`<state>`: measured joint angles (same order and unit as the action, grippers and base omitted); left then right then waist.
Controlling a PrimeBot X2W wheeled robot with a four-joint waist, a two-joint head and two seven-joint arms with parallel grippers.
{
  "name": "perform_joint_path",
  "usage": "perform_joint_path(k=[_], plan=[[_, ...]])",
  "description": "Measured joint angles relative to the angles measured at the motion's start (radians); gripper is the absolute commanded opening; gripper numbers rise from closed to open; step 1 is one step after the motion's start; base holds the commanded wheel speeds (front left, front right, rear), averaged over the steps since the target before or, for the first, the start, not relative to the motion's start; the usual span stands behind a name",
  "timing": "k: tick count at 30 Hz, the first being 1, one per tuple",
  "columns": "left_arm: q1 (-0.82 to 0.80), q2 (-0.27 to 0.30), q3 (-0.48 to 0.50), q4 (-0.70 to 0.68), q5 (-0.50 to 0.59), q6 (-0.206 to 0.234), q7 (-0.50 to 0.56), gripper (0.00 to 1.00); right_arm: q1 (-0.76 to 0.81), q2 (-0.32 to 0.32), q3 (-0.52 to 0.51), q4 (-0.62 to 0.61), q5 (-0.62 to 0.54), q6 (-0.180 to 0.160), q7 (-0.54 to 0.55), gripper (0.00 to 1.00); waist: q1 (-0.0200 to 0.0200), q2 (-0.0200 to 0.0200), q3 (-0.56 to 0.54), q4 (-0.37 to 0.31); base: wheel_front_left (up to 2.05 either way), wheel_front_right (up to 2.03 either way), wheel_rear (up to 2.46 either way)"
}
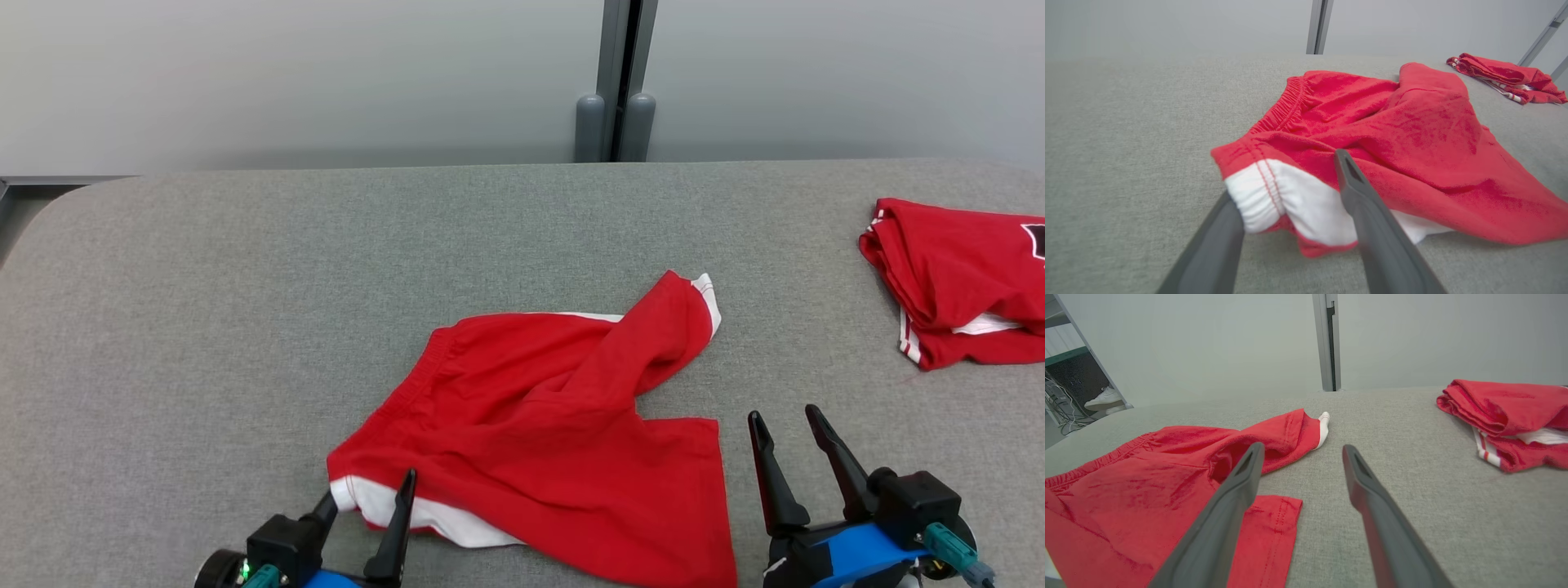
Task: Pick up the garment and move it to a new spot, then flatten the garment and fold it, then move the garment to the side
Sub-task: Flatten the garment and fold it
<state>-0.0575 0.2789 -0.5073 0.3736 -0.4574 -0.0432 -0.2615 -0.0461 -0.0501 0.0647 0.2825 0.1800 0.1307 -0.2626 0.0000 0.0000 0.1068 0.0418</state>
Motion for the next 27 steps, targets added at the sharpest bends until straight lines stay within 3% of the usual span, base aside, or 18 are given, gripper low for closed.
perform_joint_path(k=[6, 27], plan=[[0.03, -0.045, 0.112, -0.117, 0.084, 0.007, 0.0, 1.0, -0.008, 0.0, -0.001, 0.004, 0.004, 0.0, 0.0, 1.0, 0.0, 0.0, -0.006, -0.009, 0.0, 0.0, 0.0], [0.079, -0.19, 0.526, -0.281, 0.294, -0.019, 0.0, 1.0, 0.006, 0.0, -0.02, 0.012, 0.004, 0.0, 0.0, 1.0, 0.0, 0.0, -0.015, -0.047, 0.0, 0.0, 0.0]])
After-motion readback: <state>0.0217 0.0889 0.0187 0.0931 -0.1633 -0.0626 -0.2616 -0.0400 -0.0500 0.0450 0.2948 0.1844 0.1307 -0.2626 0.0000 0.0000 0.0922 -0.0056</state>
